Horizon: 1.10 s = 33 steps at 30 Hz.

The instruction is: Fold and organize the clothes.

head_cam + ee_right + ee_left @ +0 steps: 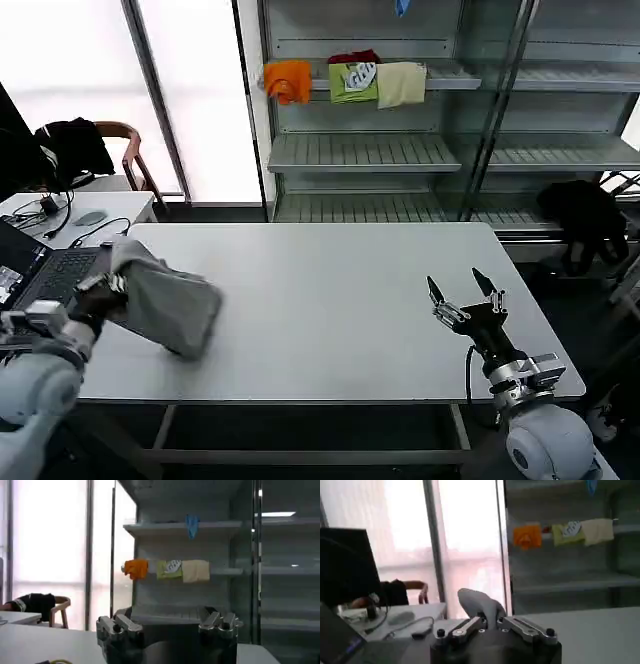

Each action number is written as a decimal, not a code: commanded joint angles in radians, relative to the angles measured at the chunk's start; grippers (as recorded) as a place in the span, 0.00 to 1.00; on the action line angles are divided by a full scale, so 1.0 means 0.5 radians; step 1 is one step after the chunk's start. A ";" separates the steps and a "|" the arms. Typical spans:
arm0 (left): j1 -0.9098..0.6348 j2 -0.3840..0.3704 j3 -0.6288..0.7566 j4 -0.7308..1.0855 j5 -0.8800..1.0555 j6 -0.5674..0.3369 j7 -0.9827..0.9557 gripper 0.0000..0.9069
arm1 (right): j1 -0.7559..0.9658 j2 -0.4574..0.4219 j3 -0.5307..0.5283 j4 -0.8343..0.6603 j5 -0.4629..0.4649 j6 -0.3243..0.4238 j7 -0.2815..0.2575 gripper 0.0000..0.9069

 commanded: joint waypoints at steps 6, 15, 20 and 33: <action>-0.145 -0.381 1.021 0.500 1.189 -0.442 0.529 0.00 | -0.071 -0.008 0.043 0.037 0.001 0.008 -0.005 1.00; -0.516 -0.601 1.406 0.240 0.845 -0.316 0.281 0.02 | -0.030 0.007 0.002 0.033 -0.024 -0.019 -0.001 1.00; -0.829 -0.631 1.635 0.376 0.824 -0.206 -0.067 1.00 | -0.020 0.019 -0.018 0.023 -0.038 -0.018 -0.003 1.00; -1.175 -0.573 1.705 -0.171 0.853 0.160 -0.671 1.00 | 0.127 0.046 -0.124 -0.048 -0.018 -0.113 -0.015 1.00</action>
